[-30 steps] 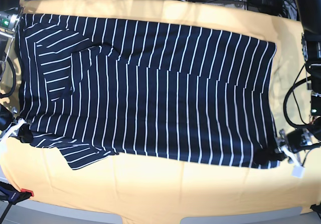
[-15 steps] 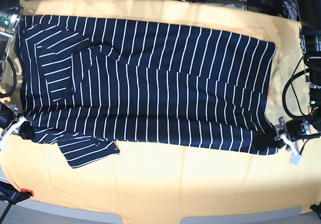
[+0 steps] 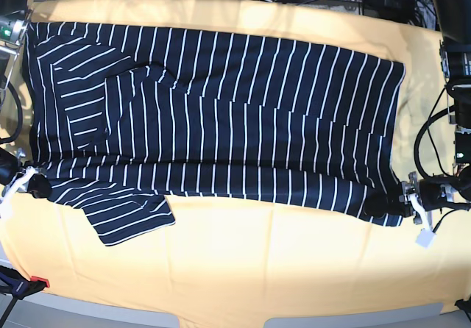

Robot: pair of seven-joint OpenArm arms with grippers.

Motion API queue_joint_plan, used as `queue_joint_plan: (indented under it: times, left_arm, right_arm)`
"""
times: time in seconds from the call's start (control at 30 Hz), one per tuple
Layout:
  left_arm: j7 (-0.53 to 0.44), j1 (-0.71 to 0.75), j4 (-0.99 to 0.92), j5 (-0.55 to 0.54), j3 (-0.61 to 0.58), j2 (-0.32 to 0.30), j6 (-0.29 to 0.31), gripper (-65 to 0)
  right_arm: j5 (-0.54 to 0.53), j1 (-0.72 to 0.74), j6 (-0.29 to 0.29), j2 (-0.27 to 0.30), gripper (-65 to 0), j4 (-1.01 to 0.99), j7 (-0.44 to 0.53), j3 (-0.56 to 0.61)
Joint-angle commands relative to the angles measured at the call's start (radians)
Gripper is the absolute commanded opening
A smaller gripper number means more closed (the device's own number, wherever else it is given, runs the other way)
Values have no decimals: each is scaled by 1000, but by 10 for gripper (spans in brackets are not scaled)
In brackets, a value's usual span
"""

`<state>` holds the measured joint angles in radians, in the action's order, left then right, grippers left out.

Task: Fold the T-shirt properly
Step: 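Lift the opposite edge and fold it over toward the first fold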

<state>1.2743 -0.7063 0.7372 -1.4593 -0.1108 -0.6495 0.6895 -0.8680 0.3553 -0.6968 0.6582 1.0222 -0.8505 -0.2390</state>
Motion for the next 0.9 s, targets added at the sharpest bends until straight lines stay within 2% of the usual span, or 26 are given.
queue_joint_plan:
  times: [0.0, 0.3, 0.53, 0.73, 0.87]
  left_arm:
    - [11, -30, 24, -24, 8, -18, 9, -650]
    - [21, 64, 71, -24, 8, -24, 9, -650]
    - [84, 64, 112, -24, 8, -60, 9, -650]
    - [122, 64, 130, -24, 8, -65, 7, -650]
    - [122, 66, 130, -24, 8, -66, -49, -650]
  right_arm:
    - [-15, 17, -1, 37, -650, 19, 15, -8]
    - [-12, -24, -1, 56, -650, 19, 0, -8]
    - [-19, -31, -1, 54, -650, 19, 0, -8]
    - [-19, -31, -1, 54, -650, 19, -6, -8]
    - [-20, -31, -1, 54, -650, 19, -34, -8]
